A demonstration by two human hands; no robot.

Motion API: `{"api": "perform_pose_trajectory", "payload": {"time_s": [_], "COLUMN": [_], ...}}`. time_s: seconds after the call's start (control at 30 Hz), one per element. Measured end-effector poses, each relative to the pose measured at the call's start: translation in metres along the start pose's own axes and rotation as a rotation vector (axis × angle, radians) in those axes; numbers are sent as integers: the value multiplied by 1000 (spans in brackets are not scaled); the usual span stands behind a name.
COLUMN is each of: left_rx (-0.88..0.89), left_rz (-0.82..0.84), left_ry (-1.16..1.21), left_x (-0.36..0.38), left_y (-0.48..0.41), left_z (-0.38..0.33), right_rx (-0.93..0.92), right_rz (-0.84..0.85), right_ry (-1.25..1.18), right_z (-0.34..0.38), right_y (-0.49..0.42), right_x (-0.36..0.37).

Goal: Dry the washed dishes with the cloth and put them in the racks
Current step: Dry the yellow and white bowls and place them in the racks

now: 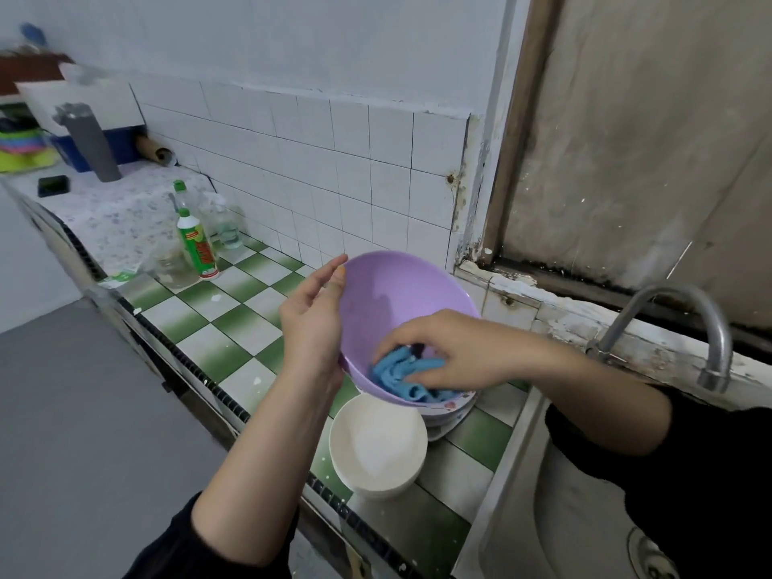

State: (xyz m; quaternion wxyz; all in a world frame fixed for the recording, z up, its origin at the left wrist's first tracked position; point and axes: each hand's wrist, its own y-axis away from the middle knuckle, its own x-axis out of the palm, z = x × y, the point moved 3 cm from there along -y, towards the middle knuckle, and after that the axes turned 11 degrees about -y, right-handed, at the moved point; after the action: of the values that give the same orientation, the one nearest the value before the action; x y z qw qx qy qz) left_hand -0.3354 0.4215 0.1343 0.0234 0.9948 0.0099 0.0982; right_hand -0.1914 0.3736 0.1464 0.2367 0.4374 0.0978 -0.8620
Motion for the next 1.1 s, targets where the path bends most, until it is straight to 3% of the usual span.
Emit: {"api": "perform_pose_trajectory", "payload": {"time_s": [0.07,0.2,0.27,0.3,0.43,0.53,0.6,0.67,0.73,0.8,0.87,0.93,0.97,1.03,1.1], "left_rx": [4,-30,2,13,11,45,69,96,133,152,161,186,199,215,212], "left_rz": [24,60,67,67,13,-62,-71,-44,-19,24,73,96,96,64,39], "left_ry": [12,113,82,77,131,106,86,69,29,-1,-10,-36,-47,-60,-81], "left_x": [6,6,5,5,0,-9,-15,-19,-19,-13,-3,7,9,7,-2], "left_y": [6,14,18,19,15,5,0,-3,-3,-1,4,6,6,0,-10], "left_z": [4,6,10,12,15,6,1,-4,-6,-4,1,6,6,5,2], "right_rx": [-6,31,14,14,118,92,62,127,228,318,318,206,136,17,-10], "right_rz": [-198,-777,-1016,-1046,-824,-535,-282,-160,-224,-429,-666,-829,-822,-624,-375], "right_ry": [-208,-716,-722,-682,-641,-573,-378,-25,302,395,291,10,-178,-408,-288], "right_z": [9,6,1,2,11,17,21,16,7,-3,-12,-13,-8,7,12], "right_y": [-12,-28,-29,-30,-37,-28,-19,-13,-12,-15,-19,-24,-27,-30,-26], "right_x": [11,0,-11,-12,24,33,26,21,14,4,-3,-1,1,14,25]}}
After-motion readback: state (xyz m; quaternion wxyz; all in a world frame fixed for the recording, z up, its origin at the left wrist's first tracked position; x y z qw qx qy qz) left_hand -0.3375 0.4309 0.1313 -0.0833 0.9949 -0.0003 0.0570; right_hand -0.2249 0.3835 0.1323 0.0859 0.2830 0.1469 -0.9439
